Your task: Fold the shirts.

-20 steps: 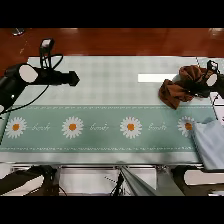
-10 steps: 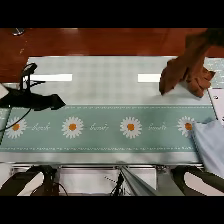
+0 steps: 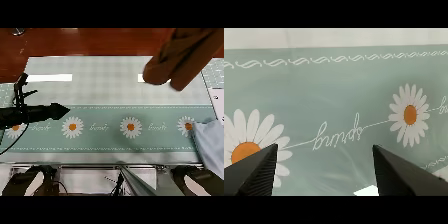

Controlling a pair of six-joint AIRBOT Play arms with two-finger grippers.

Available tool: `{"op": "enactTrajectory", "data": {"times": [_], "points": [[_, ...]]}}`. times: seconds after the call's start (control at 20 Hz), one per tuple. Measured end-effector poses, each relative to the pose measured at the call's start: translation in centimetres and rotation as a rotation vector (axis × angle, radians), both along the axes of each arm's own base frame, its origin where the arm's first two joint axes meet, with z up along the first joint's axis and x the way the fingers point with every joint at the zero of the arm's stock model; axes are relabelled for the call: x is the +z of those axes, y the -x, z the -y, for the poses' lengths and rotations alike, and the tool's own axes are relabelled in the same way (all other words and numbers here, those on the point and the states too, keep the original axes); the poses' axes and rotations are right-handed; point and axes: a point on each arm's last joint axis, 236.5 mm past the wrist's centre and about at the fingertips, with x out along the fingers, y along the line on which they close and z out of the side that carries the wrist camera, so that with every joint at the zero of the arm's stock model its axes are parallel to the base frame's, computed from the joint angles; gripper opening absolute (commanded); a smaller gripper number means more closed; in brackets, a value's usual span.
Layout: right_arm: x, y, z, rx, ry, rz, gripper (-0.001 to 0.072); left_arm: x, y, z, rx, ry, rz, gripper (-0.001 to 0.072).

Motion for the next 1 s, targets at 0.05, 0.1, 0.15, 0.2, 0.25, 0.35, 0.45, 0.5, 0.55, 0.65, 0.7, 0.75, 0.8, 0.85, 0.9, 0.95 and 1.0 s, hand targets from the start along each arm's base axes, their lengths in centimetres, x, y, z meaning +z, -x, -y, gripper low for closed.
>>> {"op": "enactTrajectory", "data": {"times": [0.05, 0.1, 0.15, 0.2, 0.25, 0.35, 0.45, 0.5, 0.55, 0.65, 0.7, 0.75, 0.8, 0.85, 0.9, 0.95, 1.0], "points": [[-0.7, 0.7, -1.5, 0.053, 0.018, -0.032, 0.0023, 0.1, -0.1, 0.0, 0.003, 0.003, 0.008, 0.0700], [-2.0, 1.3, -3.1, 0.112, 0.038, -0.081, 0.0022, 0.1, -0.1, 0.0, 0.004, 0.003, 0.013, 0.0700], [-3.6, 1.7, -4.7, 0.169, 0.057, -0.133, 0.0023, 0.2, -0.2, 0.0, 0.005, 0.004, 0.016, 0.0700], [-5.7, 2.0, -6.5, 0.226, 0.078, -0.198, 0.0023, 0.2, -0.1, 0.0, 0.004, 0.005, 0.019, 0.0700], [-8.2, 2.1, -8.3, 0.285, 0.099, -0.273, 0.0023, 0.2, -0.2, 0.0, 0.006, 0.005, 0.020, 0.0700], [-13.9, 2.5, -12.0, 0.388, 0.124, -0.432, 0.0023, 0.3, -0.2, 0.0, 0.007, 0.007, 0.023, 0.0700], [-20.2, 3.0, -15.8, 0.468, 0.132, -0.583, 0.0023, 0.3, -0.2, 0.0, 0.007, 0.007, 0.023, 0.0700], [-23.3, 3.1, -17.7, 0.493, 0.117, -0.647, 0.0023, 0.3, -0.2, 0.1, 0.007, 0.009, 0.024, 0.0700], [-26.2, 3.0, -19.4, 0.506, 0.089, -0.703, 0.0023, 0.3, -0.2, 0.1, 0.006, 0.009, 0.024, 0.0700], [-31.2, 2.8, -22.4, 0.517, 0.028, -0.804, 0.0023, 0.2, 0.0, 0.2, -0.001, 0.009, 0.019, 0.0700], [-33.4, 2.8, -23.9, 0.528, -0.003, -0.851, 0.0025, 0.2, 0.1, 0.3, -0.007, 0.010, 0.014, 0.0700], [-35.3, 2.9, -25.2, 0.539, -0.025, -0.892, 0.0223, 0.1, 0.3, 0.4, -0.014, 0.011, 0.008, 0.0700], [-36.8, 2.9, -25.9, 0.542, -0.041, -0.925, 0.0654, 0.1, 0.5, 0.5, -0.018, 0.012, 0.004, 0.0700], [-37.9, 2.5, -26.2, 0.537, -0.055, -0.947, 0.0623, 0.1, 0.5, 0.5, -0.020, 0.012, 0.003, 0.0700], [-38.8, 2.0, -25.9, 0.524, -0.059, -0.964, 0.0623, 0.0, 0.6, 0.5, -0.023, 0.009, 0.001, 0.0700], [-39.4, 1.4, -25.2, 0.509, -0.065, -0.985, 0.0623, -0.1, 0.6, 0.4, -0.025, 0.003, -0.001, 0.0700], [-39.6, 0.6, -23.8, 0.484, -0.068, -0.994, 0.0622, -0.2, 0.7, 0.3, -0.028, -0.007, -0.004, 0.0700]]}}
